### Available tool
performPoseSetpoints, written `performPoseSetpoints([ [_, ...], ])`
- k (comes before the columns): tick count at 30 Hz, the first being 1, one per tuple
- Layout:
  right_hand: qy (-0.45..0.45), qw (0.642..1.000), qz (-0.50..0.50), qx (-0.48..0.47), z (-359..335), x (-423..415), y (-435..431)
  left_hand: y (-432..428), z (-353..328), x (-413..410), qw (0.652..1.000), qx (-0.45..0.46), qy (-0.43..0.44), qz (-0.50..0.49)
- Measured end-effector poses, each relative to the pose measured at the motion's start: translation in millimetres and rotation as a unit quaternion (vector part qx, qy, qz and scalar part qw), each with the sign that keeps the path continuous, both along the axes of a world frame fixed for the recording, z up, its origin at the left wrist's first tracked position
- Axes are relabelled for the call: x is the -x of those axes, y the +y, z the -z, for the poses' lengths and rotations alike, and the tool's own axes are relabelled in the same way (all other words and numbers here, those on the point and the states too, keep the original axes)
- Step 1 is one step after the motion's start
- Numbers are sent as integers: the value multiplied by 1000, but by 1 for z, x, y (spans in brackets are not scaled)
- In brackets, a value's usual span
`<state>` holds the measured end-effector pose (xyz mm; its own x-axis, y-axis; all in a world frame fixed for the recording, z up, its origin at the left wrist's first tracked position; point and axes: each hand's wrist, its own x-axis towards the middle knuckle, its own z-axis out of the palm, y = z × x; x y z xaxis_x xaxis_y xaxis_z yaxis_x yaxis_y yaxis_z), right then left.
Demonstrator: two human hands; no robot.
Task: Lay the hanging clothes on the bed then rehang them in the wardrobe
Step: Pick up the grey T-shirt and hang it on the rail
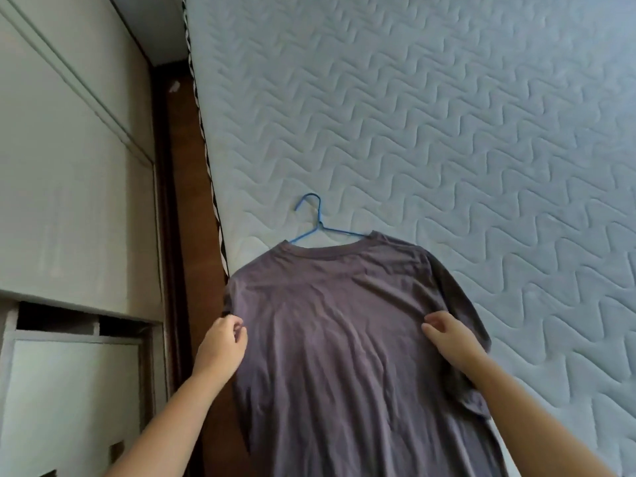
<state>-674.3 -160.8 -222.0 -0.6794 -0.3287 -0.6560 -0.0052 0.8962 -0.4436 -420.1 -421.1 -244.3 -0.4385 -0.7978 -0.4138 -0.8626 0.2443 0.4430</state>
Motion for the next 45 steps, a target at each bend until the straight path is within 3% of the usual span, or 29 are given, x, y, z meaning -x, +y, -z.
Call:
performPoseSetpoints([
  [7,83,995,36,51,62,92,-91,-89,69,81,985,144,5,95],
  [11,116,992,-45,-28,92,120,-113,-116,110,90,991,108,-26,71],
  [15,193,970,-113,-95,118,119,-114,-116,138,91,991,135,22,10],
  [19,285,946,-113,-107,128,118,-114,-120,146,94,985,164,43,0],
  [23,278,943,-124,-137,128,118,-114,-121,142,93,991,124,56,-1],
  [29,196,977,-28,-75,103,93,-81,-105,94,97,996,41,64,-39],
  [35,173,984,43,-20,42,49,-15,-54,10,68,994,43,100,-6],
  [45,135,977,161,44,-72,-60,134,65,-107,-4,992,-1,125,-36],
])
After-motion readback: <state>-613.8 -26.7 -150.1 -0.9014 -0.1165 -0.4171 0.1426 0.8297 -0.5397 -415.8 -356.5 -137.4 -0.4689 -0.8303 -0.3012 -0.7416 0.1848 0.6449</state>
